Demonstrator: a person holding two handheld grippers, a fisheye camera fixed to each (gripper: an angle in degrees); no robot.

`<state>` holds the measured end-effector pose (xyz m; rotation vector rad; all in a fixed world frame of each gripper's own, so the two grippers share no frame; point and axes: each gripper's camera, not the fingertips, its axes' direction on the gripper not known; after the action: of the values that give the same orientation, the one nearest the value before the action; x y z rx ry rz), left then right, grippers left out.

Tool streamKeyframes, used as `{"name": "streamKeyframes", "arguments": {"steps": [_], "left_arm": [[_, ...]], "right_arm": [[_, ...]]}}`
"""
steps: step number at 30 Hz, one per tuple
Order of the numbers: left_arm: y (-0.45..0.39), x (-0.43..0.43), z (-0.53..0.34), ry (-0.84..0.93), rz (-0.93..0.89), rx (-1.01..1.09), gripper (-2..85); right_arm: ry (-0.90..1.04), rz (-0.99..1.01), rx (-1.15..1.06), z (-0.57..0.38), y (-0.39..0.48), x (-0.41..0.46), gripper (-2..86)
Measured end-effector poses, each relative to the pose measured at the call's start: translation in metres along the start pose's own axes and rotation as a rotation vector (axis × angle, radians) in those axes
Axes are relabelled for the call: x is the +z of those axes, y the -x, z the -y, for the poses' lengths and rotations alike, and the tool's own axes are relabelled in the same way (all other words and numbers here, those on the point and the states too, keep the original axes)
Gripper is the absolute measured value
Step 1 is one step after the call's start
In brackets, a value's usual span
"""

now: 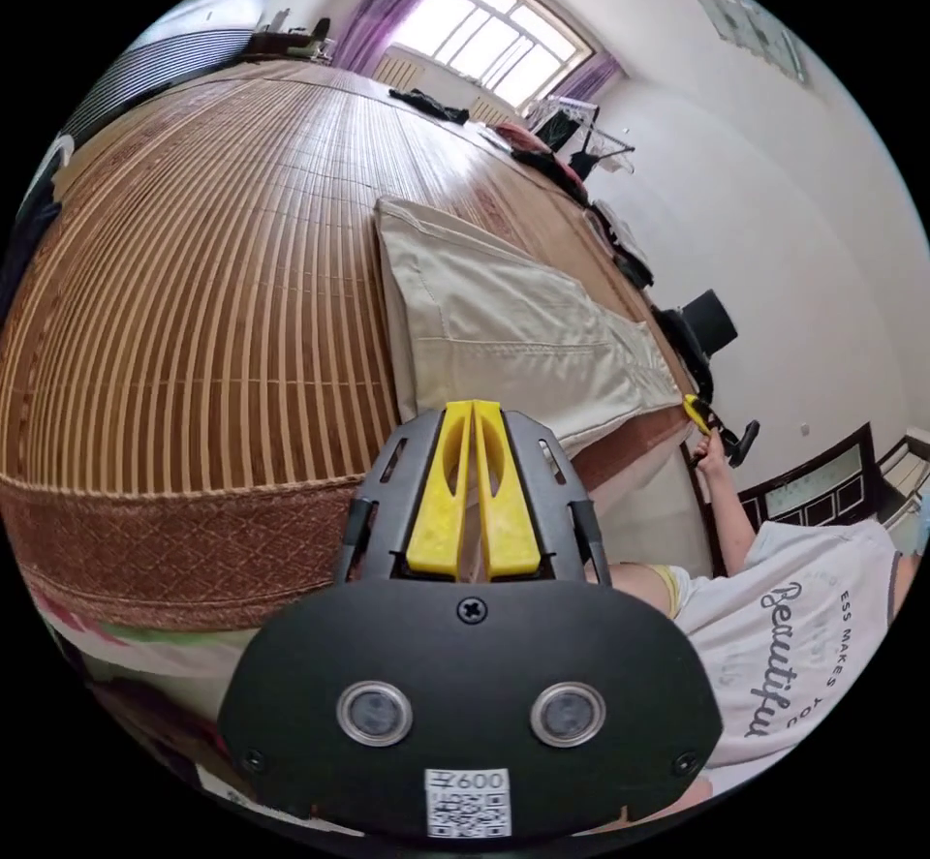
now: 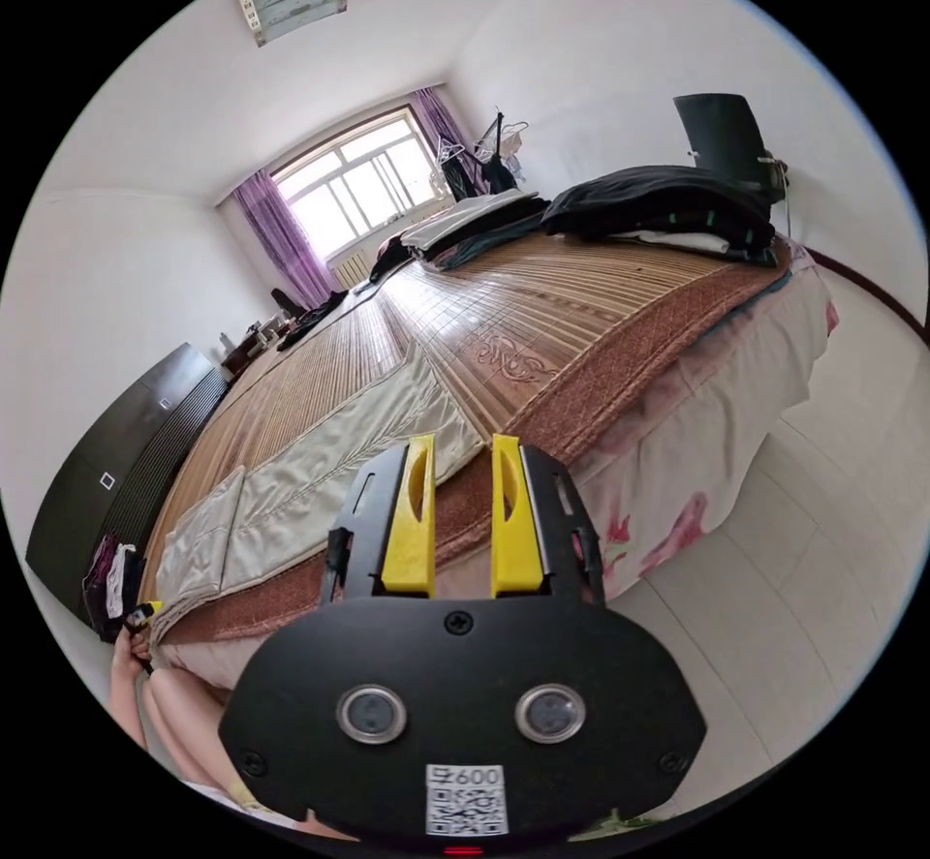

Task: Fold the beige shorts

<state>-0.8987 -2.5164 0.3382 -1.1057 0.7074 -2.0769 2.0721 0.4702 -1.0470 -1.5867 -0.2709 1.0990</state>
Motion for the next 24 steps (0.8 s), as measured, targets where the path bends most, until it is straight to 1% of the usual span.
{"name": "streamKeyframes", "arguments": {"steps": [2, 3, 4, 5, 6, 7, 9, 11, 12, 13, 14, 15, 17, 18, 20, 21, 23, 24], "left_arm": [[-0.001, -0.033, -0.014, -0.110, -0.085, -0.041, 0.3], [0.000, -0.041, -0.019, -0.142, -0.109, -0.052, 0.3], [0.004, -0.057, -0.024, -0.191, -0.170, -0.111, 0.3], [0.009, -0.072, -0.024, -0.204, -0.243, -0.170, 0.3], [0.011, -0.079, -0.023, -0.210, -0.276, -0.183, 0.3], [0.015, -0.095, -0.023, -0.229, -0.323, -0.222, 0.3], [0.017, -0.123, -0.025, -0.281, -0.358, -0.270, 0.3], [0.013, -0.158, -0.023, -0.330, -0.389, -0.304, 0.2], [0.010, -0.166, -0.023, -0.337, -0.392, -0.310, 0.2], [0.005, -0.180, -0.020, -0.344, -0.398, -0.319, 0.2], [-0.002, -0.192, -0.017, -0.342, -0.409, -0.322, 0.2], [-0.005, -0.197, -0.015, -0.340, -0.415, -0.322, 0.2], [-0.022, -0.221, -0.006, -0.330, -0.421, -0.314, 0.1], [-0.026, -0.227, -0.005, -0.328, -0.418, -0.312, 0.1], [-0.041, -0.253, 0.002, -0.327, -0.403, -0.302, 0.1], [-0.044, -0.260, 0.003, -0.330, -0.403, -0.301, 0.1], [-0.051, -0.286, 0.005, -0.357, -0.427, -0.308, 0.0], [-0.051, -0.291, 0.005, -0.364, -0.437, -0.313, 0.0]], "right_arm": [[-0.012, -0.014, 0.005, 0.000, -0.004, 0.010, 0.4], [-0.018, -0.009, 0.009, 0.000, -0.006, 0.012, 0.1], [-0.034, 0.010, 0.016, 0.002, -0.009, 0.013, -0.4], [-0.062, 0.041, 0.022, 0.003, -0.011, 0.013, -0.6], [-0.077, 0.052, 0.030, 0.004, -0.012, 0.013, -0.6], [-0.104, 0.087, 0.037, 0.006, -0.012, 0.012, -0.7], [-0.153, 0.155, 0.024, 0.011, -0.005, 0.009, -0.8], [-0.191, 0.292, -0.014, 0.021, 0.015, 0.010, -0.8], [-0.199, 0.329, -0.022, 0.023, 0.021, 0.012, -0.8], [-0.208, 0.418, -0.046, 0.028, 0.038, 0.015, -0.8], [-0.202, 0.512, -0.074, 0.031, 0.058, 0.020, -0.8], [-0.195, 0.558, -0.091, 0.031, 0.070, 0.024, -0.8], [-0.161, 0.724, -0.180, 0.025, 0.123, 0.037, -0.8], [-0.147, 0.763, -0.201, 0.021, 0.137, 0.041, -0.9], [-0.062, 0.910, -0.273, -0.003, 0.195, 0.061, -0.9], [-0.037, 0.946, -0.290, -0.011, 0.209, 0.066, -0.9], [0.077, 1.046, -0.362, -0.049, 0.262, 0.088, -0.9], [0.104, 1.062, -0.379, -0.060, 0.273, 0.093, -0.9]]}}
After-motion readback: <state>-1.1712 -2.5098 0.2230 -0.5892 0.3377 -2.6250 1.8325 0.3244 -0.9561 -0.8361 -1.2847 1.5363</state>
